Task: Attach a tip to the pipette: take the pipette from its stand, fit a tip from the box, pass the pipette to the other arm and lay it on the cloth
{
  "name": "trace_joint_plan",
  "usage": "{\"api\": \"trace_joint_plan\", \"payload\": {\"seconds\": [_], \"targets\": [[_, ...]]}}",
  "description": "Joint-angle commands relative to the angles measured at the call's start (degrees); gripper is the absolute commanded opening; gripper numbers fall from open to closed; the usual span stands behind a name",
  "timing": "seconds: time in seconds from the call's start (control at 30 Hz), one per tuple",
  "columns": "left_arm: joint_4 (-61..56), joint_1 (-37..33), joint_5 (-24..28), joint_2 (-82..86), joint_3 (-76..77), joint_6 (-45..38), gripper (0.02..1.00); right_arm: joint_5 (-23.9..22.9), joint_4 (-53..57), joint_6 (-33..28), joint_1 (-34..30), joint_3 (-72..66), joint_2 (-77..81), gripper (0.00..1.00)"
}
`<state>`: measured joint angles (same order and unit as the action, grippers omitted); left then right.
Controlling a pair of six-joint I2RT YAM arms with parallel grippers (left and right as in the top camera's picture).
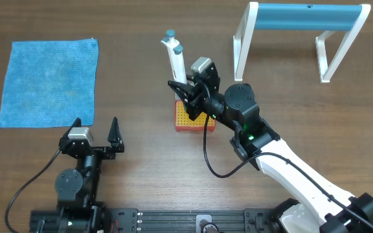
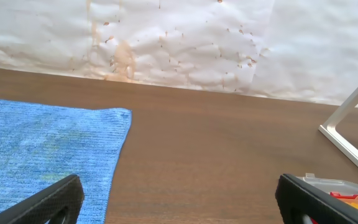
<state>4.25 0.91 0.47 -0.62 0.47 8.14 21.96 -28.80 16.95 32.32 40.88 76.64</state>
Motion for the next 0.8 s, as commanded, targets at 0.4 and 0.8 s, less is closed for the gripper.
{"api": "trace_joint_plan", "payload": {"seconds": [0.4, 0.8], "targets": [[-4.6, -0.2, 11.5, 0.4, -0.2, 25.7, 1.0, 12.2, -0.8, 25.5, 0.1, 1.7, -1.5, 0.08], [-3.6, -0.2, 15.8, 0.2, -0.2, 71.0, 0.996, 12.2, -0.8, 25.5, 0.2, 1.7, -1.4, 0.082]]}}
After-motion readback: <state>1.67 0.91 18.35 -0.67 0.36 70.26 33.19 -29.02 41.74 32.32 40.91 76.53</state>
